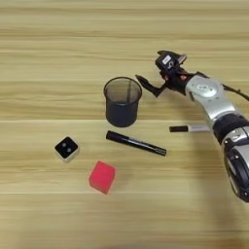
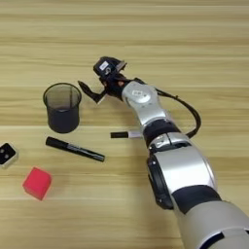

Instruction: Move the objects on the table

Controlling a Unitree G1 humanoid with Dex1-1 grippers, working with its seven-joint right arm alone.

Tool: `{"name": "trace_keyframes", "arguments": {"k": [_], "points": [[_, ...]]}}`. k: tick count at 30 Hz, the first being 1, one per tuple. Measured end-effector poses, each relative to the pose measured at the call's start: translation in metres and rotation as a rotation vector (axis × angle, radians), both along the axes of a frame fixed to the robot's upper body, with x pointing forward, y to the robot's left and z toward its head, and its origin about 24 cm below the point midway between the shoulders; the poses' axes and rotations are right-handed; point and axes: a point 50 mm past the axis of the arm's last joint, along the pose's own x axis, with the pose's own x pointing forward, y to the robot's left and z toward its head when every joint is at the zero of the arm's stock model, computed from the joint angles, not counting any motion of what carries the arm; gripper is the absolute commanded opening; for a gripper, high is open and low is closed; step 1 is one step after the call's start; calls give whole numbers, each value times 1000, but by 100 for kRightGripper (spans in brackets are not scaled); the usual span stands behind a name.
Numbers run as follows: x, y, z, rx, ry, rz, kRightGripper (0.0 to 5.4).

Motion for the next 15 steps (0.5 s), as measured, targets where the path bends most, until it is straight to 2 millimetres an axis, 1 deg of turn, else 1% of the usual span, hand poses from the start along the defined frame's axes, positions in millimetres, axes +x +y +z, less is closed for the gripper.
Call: {"name": "trace_keyframes", "arguments": {"k": [6, 15], "points": [[-5, 11, -4, -9, -4, 64, 538], [-10, 18, -3, -14, -30, 127, 538]]}}
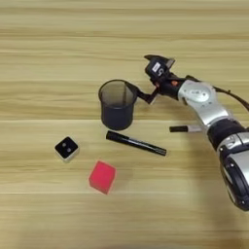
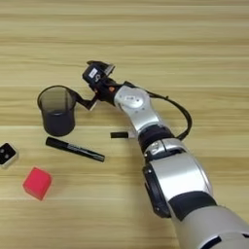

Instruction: Move the objects on the table

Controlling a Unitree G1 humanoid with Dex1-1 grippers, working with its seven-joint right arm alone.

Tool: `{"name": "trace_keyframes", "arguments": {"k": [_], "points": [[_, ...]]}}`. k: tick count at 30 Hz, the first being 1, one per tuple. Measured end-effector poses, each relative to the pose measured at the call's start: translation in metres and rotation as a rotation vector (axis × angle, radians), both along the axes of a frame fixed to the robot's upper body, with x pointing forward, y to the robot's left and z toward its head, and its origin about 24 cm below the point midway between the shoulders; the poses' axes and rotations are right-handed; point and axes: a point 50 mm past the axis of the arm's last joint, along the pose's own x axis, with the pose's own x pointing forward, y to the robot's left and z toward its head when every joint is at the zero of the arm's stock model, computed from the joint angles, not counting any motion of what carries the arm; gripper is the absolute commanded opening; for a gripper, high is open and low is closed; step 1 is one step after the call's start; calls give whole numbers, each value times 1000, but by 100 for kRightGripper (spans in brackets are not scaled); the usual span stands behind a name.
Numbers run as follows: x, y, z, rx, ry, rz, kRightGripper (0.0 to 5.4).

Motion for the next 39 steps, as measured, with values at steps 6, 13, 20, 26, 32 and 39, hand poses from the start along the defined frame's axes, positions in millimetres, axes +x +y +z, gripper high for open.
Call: {"name": "trace_keyframes", "arguments": {"k": [6, 13, 20, 26, 32, 39], "points": [[-2, 4, 2, 3, -14, 26, 538], [-9, 13, -3, 7, -9, 70, 538], [-13, 20, -3, 15, -16, 109, 538], [-14, 22, -2, 19, -19, 121, 538], [-16, 24, 0, 23, -24, 135, 538], [-16, 25, 1, 23, -30, 136, 538]]}}
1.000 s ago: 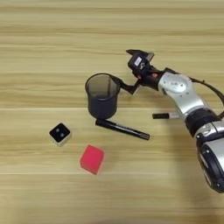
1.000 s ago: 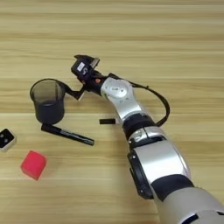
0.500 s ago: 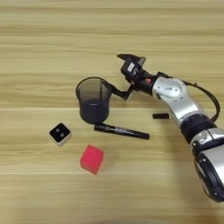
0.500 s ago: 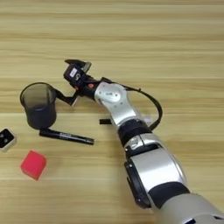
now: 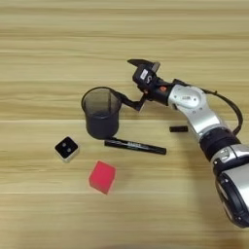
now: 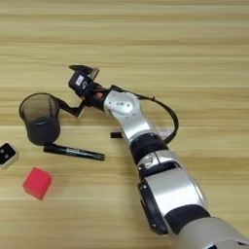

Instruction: Move the objects on the table

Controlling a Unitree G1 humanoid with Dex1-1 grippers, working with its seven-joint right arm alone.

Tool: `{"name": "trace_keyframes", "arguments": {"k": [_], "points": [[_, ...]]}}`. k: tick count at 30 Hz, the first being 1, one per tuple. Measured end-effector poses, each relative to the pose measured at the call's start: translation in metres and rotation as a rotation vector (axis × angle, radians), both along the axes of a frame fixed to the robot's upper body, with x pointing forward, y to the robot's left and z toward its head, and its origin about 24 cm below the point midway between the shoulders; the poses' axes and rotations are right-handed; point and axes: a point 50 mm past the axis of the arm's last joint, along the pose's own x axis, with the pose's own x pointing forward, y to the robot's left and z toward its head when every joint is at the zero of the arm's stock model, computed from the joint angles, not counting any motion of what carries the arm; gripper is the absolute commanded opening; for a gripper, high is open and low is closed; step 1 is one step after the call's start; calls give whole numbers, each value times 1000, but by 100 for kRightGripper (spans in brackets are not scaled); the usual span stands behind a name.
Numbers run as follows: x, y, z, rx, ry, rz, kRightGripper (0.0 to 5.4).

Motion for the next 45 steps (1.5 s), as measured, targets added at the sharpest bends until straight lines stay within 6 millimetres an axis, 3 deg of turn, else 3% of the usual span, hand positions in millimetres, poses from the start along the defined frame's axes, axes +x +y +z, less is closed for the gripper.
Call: {"name": "trace_keyframes", "arguments": {"k": [6, 12, 24, 33, 36, 45], "points": [[2, -6, 1, -3, -1, -20, 538], [11, -26, 9, 15, -8, -91, 538], [26, -94, 45, 81, -45, -236, 538], [23, -135, 74, 103, 1, -165, 538], [16, -146, 79, 57, 47, -46, 538], [-1, -174, 71, 68, 182, 93, 538]]}}
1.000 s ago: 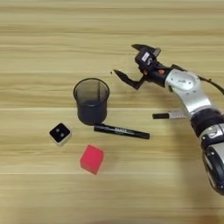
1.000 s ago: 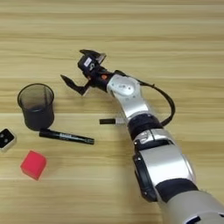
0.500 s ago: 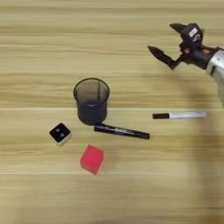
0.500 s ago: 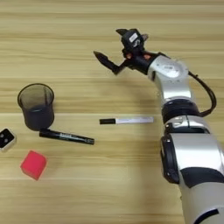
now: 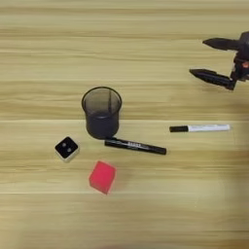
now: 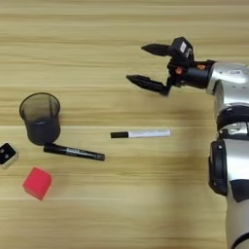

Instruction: Move the objects on the table

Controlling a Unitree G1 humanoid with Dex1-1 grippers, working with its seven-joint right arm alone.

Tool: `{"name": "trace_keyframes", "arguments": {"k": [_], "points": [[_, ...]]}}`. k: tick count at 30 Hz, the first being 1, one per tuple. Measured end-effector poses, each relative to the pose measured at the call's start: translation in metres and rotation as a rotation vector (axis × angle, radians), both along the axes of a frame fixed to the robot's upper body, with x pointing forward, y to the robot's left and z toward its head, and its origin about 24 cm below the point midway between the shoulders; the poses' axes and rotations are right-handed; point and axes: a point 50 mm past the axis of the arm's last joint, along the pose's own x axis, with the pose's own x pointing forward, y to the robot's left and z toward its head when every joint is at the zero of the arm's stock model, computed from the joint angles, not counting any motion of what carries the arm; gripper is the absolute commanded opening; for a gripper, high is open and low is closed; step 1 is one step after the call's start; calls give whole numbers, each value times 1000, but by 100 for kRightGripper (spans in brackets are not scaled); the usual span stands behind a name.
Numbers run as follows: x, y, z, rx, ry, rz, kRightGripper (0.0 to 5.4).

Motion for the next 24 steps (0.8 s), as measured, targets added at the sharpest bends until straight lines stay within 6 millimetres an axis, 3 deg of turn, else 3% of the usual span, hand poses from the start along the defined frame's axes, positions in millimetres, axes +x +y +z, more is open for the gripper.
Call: {"name": "trace_keyframes", "arguments": {"k": [11, 24], "points": [[-27, -22, -35, -142, 169, 73, 538], [-45, -28, -66, -304, 284, 107, 538]]}}
